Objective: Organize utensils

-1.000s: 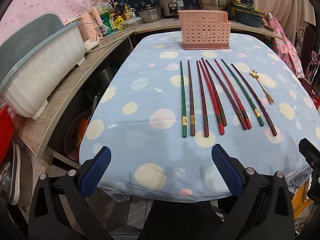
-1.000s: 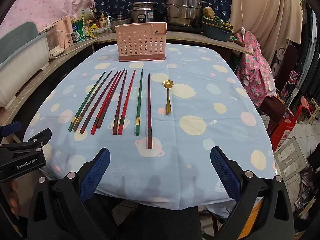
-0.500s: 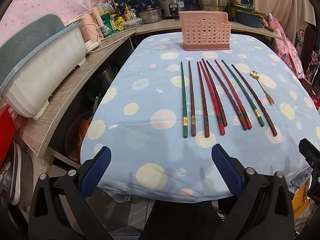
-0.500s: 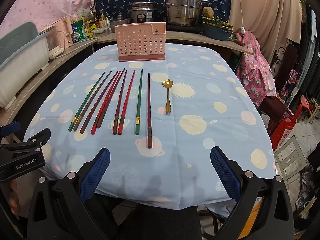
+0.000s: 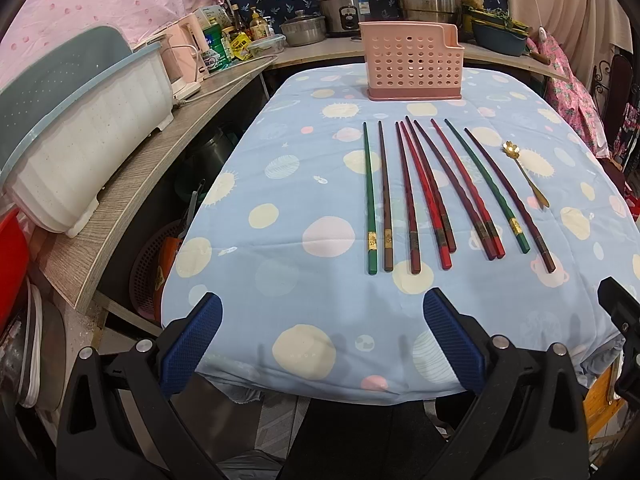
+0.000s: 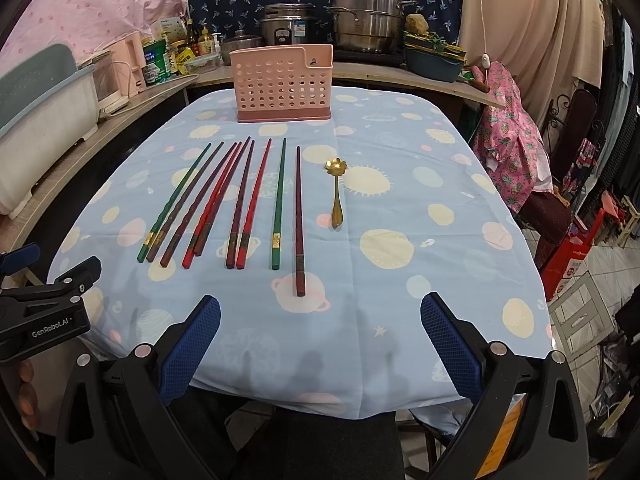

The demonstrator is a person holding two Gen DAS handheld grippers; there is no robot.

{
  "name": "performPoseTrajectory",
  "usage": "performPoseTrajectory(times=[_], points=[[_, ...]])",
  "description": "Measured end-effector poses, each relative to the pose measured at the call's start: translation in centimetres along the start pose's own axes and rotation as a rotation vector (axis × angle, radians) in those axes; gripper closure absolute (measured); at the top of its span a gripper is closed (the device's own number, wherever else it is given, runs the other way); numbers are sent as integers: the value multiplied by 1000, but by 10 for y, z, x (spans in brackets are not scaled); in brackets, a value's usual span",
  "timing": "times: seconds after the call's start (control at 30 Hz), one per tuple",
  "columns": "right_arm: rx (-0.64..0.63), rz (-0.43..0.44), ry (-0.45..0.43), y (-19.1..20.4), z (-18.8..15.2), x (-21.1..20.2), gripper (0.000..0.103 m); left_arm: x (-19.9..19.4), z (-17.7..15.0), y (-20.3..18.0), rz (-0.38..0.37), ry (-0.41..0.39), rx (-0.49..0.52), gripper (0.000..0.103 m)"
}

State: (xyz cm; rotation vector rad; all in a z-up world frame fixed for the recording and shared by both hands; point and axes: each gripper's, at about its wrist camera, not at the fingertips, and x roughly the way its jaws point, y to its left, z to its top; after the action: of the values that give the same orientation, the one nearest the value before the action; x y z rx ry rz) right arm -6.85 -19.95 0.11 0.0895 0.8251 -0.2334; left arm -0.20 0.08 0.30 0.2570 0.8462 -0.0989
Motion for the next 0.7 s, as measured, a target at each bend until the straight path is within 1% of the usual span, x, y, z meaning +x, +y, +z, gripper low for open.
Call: performPoseTrajectory(times=[0.7], points=[[1, 2, 0, -1, 0, 0, 7, 0, -1, 1, 1, 2, -2, 7]])
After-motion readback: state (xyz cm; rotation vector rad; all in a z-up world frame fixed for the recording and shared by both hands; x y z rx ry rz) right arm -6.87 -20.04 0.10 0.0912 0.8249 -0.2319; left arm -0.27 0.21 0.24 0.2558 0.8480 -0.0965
